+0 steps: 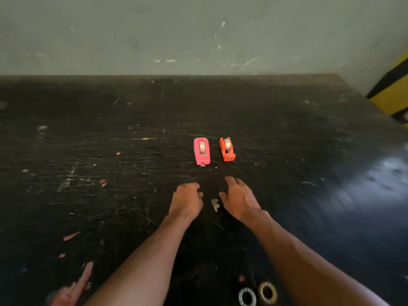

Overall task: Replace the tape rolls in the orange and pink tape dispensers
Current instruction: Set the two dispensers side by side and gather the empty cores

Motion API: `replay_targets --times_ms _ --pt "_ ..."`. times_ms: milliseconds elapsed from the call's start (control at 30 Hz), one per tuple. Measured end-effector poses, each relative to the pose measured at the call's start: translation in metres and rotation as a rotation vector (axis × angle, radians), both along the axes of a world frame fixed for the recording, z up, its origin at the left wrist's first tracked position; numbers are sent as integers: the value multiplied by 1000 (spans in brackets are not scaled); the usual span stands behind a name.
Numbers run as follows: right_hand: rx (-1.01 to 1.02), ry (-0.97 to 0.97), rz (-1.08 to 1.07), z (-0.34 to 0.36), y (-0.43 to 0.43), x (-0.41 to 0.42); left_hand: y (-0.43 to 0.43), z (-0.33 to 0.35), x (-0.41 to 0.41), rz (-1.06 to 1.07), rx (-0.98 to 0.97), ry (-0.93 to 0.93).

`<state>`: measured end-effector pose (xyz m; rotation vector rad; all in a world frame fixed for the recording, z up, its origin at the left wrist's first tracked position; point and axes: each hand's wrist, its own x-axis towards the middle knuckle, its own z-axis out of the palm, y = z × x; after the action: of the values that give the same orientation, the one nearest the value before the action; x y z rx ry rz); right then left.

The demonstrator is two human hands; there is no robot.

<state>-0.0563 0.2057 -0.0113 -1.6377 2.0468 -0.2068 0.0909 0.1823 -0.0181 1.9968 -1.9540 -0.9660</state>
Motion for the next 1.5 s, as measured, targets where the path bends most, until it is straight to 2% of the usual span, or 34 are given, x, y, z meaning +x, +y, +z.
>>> replay_targets --times_ms 167,467,700,867,1000,1267,1500 --pt "4 65 -2 7 73 -1 64 9 10 -180 2 -58" --pt "68 100 -62 -17 198 0 164 -4 28 -273 52 -86" --pt "129 117 -80 -28 245 -17 205 -15 4 -362 73 -128" --pt "129 92 -50 -36 253 -42 219 -25 -32 -430 59 -133" --pt "126 87 40 -40 247 -57 230 -32 -61 -407 60 -199" --pt "93 54 217 -44 219 -68 224 -35 -70 -252 41 -223" --pt "26 1 243 -24 159 -49 183 -8 -55 -91 5 -203"
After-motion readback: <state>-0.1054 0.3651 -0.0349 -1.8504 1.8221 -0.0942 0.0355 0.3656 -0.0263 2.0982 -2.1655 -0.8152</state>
